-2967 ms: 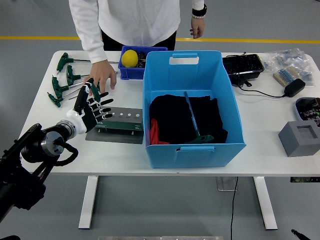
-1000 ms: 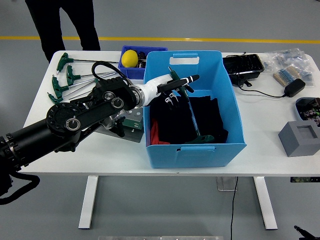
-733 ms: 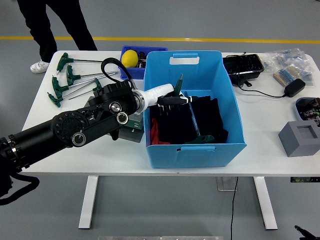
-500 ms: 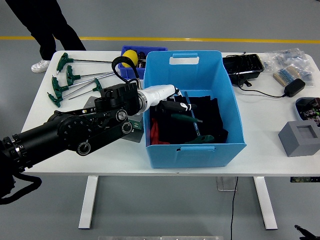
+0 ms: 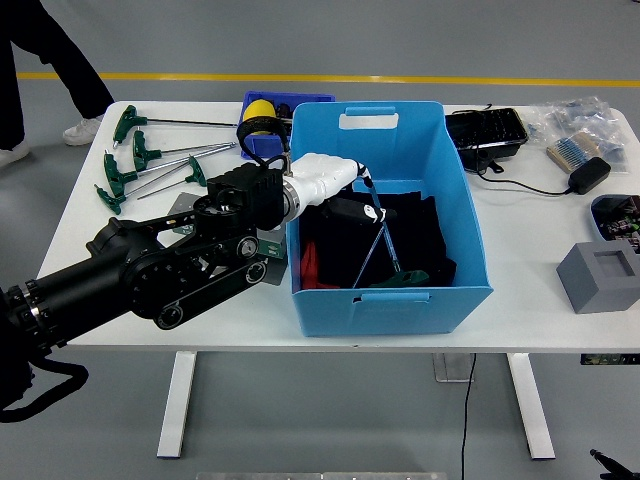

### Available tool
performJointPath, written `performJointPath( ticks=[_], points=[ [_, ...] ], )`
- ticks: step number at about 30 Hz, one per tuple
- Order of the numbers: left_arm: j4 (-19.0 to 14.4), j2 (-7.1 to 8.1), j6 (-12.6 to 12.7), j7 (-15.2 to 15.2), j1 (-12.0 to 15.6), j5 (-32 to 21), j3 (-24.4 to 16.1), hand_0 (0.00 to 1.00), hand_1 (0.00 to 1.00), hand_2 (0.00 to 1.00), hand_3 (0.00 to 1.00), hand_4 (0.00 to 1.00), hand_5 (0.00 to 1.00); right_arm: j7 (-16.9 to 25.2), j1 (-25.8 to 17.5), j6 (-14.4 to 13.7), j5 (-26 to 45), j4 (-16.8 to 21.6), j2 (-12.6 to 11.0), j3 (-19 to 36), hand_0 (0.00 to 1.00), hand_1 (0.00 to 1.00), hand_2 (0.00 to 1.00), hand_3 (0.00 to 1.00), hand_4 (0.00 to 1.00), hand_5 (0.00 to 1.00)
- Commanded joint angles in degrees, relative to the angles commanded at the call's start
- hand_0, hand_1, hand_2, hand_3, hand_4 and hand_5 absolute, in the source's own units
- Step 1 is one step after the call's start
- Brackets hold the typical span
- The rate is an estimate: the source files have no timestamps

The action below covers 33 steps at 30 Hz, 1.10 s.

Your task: Lift tool from toolbox,place it in box,lift tool from toolbox,place it in box

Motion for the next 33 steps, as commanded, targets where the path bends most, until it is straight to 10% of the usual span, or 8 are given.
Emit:
performJointPath(
  ticks=[10, 15, 24, 30, 33],
  points=[
    [-7.8, 1.39, 9.8, -8.4, 15.5, -23.2, -22.8, 0.333, 0.416, 0.596, 0.768, 0.914, 0.998, 0.2, -0.6, 0.0, 0.3, -0.1, 0.3, -0.1, 0.620, 0.600, 0.669, 0.566, 0.824, 0.679],
    [-11.5, 3.27, 10.4, -15.3, 26.1, -36.4, -34.8, 0.362, 0.432, 0.590, 0.737, 0.901, 0.998, 0.4, -0.8, 0.0, 0.9, -0.2, 0.4, -0.4, 0.620, 0.600, 0.667, 0.566, 0.823, 0.679],
    [-14.7, 7.95, 13.5, -31.1, 39.3, -56.0, -44.3, 0.506, 0.588, 0.649, 0.687, 0.889, 0.918, 0.3, -1.4, -0.2, 0.0, -0.3, 1.1, 1.1, 0.619, 0.600, 0.668, 0.565, 0.823, 0.679],
    [-16.2, 5.86, 12.2, -29.1, 43.1, -49.2, -51.2, 0.519, 0.584, 0.652, 0.681, 0.880, 0.913, -0.1, -1.9, 0.0, -1.7, -0.4, 1.6, 2.2, 0.619, 0.599, 0.669, 0.564, 0.822, 0.679],
    [-17.3, 2.40, 10.0, -25.3, 45.7, -42.2, -55.6, 0.519, 0.584, 0.652, 0.681, 0.880, 0.913, -0.1, -2.1, 0.0, -1.4, -0.4, 1.7, 1.8, 0.619, 0.599, 0.669, 0.564, 0.822, 0.679]
  ],
)
